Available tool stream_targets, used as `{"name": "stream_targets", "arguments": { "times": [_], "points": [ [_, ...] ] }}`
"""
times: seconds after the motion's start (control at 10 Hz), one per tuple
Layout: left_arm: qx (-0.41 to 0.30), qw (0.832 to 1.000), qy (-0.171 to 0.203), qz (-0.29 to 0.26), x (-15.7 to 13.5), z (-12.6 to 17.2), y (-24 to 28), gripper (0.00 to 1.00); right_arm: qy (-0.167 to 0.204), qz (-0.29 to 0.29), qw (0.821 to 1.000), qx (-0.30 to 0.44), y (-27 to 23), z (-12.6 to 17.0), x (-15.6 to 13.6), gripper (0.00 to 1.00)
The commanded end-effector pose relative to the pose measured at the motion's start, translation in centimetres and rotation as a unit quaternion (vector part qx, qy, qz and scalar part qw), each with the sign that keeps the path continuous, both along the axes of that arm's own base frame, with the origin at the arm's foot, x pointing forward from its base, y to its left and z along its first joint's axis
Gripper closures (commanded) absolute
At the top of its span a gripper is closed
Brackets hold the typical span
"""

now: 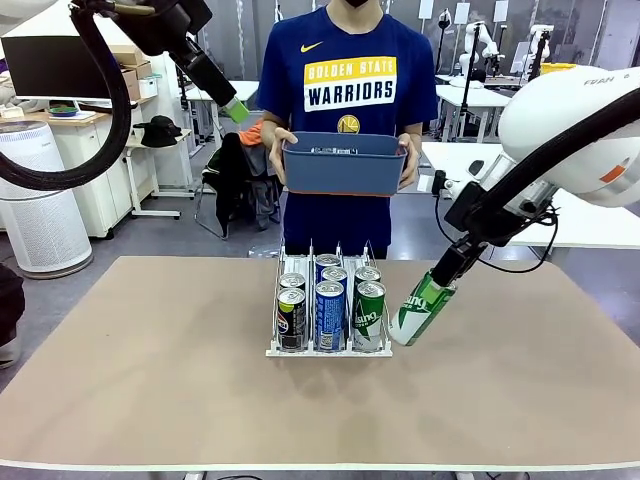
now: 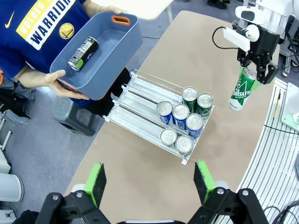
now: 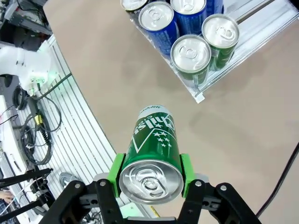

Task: Fill the beverage cans into the dispenser.
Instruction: Place the picked Sprite in the line of the Automatic Can Dispenser with the same cans.

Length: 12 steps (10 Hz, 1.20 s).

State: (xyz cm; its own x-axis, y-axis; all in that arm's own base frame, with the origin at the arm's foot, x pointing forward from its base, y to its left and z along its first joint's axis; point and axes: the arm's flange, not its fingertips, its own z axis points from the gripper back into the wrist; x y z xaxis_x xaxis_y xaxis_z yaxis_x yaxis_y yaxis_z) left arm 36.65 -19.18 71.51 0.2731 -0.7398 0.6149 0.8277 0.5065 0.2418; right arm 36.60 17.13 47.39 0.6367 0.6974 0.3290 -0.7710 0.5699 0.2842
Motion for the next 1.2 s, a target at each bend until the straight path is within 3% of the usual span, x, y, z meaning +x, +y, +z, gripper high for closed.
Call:
{"name": "stream_targets", "arguments": {
  "times": [0.0,0.4,1.1],
  "points": [
    [0.001,1.000,0.000,0.002,0.0,-0.1,0.1,0.00,-0.013,-0.010,1.000,0.012,1.5,-1.0,0.4,0.42],
    [0.001,1.000,0.000,0.002,0.0,-0.1,0.1,0.00,-0.035,-0.004,0.999,0.009,3.3,-2.5,0.9,0.42],
    [0.001,1.000,0.000,0.002,0.0,-0.1,0.1,0.00,-0.100,0.020,0.995,0.012,5.1,-3.8,4.5,0.42]
  ]
}}
